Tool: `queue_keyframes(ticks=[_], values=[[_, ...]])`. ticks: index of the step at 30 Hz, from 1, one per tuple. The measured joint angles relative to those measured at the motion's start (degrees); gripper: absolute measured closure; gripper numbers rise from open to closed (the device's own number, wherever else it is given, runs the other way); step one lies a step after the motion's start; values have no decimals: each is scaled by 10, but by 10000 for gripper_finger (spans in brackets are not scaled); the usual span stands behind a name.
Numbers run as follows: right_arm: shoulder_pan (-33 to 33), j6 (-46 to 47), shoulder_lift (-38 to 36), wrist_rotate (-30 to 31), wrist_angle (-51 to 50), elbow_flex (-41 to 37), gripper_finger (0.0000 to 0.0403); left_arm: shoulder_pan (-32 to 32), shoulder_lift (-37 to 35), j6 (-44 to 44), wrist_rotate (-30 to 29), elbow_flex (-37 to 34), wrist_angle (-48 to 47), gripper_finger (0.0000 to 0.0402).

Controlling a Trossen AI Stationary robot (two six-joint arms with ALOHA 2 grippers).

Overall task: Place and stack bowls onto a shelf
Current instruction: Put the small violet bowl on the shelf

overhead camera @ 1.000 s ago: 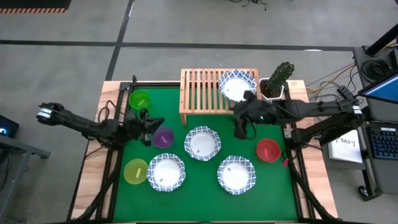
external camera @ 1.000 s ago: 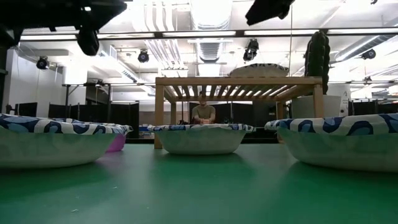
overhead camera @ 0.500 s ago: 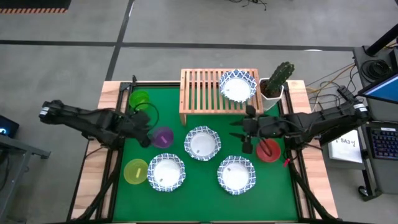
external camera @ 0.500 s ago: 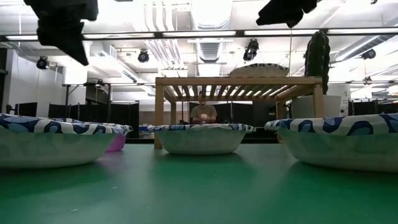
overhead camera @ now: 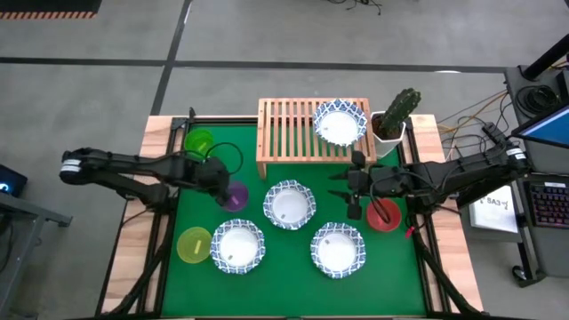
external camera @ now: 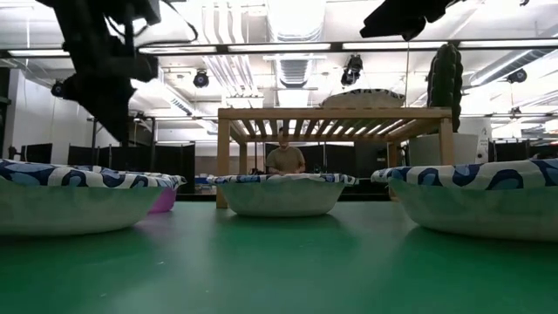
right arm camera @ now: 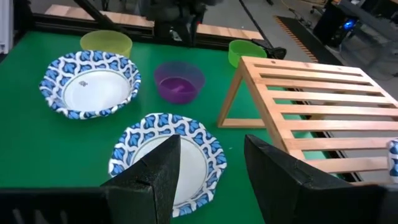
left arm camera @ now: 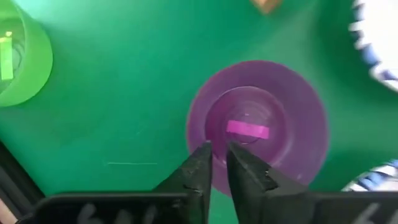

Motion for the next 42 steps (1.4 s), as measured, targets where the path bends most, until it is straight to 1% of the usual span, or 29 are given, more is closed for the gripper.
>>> queue_keyframes(ticks=[5,9,12,15,19,25,28,31,33,37,42], values=[[0,1,0,-3,-1,-4,235,26,25,23,19,-12,18,299],[0,1,0,-3,-1,-11,235,40,55,27,19,-23,24,257],[0,8,0,-3,-1,-16,235,48,82,40,13,-27,43,243],[0,15,0,-3,-1,-20,235,53,108,54,13,-28,73,241],[0,17,0,-3,-1,-23,235,60,142,69,12,-28,95,252],[0,17,0,-3,-1,-23,235,64,190,69,-9,-29,96,287],[0,17,0,-3,-1,-23,235,64,206,74,-10,-29,98,317],[0,19,0,-3,-1,-24,235,64,214,80,-11,-29,98,362],[0,22,0,-3,-1,-24,235,64,212,83,-10,-28,98,389],[0,32,0,-3,-1,-24,235,64,187,92,-9,-28,86,396],[0,37,0,-3,-2,-25,235,64,116,92,-12,-20,30,401]])
